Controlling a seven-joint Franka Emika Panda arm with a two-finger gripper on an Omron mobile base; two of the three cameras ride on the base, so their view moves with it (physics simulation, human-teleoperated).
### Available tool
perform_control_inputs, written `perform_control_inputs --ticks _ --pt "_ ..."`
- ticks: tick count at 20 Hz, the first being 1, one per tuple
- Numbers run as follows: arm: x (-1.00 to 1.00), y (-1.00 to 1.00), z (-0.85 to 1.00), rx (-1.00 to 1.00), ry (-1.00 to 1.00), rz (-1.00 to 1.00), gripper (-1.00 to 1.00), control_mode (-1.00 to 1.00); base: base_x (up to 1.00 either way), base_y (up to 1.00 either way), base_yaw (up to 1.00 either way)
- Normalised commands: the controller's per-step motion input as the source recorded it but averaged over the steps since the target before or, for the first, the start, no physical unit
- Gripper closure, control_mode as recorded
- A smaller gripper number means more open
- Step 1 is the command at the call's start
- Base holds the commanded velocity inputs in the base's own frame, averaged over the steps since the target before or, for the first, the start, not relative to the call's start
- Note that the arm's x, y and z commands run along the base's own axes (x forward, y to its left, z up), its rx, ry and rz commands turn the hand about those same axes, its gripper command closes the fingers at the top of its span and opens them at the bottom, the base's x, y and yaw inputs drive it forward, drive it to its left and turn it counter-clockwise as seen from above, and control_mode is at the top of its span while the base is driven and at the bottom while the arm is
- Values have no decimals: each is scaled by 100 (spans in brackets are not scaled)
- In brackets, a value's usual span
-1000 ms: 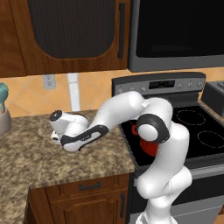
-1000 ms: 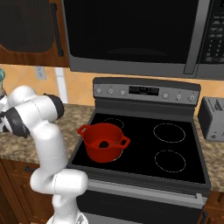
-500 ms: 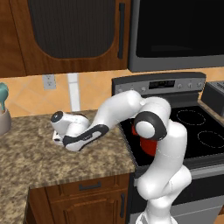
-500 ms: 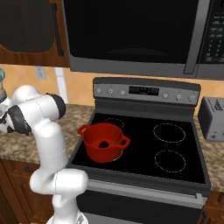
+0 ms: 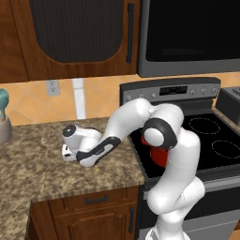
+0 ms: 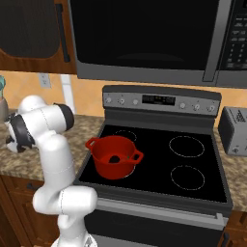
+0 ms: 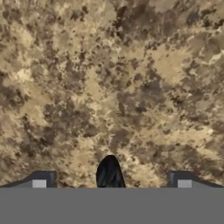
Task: Put the bell pepper and avocado in the pot. Retrieve the spatula and lightly stir the vegetables in the pot.
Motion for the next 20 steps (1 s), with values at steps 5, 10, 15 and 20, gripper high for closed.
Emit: perform_control_inputs --ticks 5,10,15,20 --pt "24 0 -15 0 0 4 -100 -100 0 0 0" --pt "5 0 -28 0 3 1 100 -100 0 0 0" --pt "-15 -2 -26 1 4 0 100 -100 0 0 0" --pt "-35 0 2 3 0 0 100 -100 0 0 0"
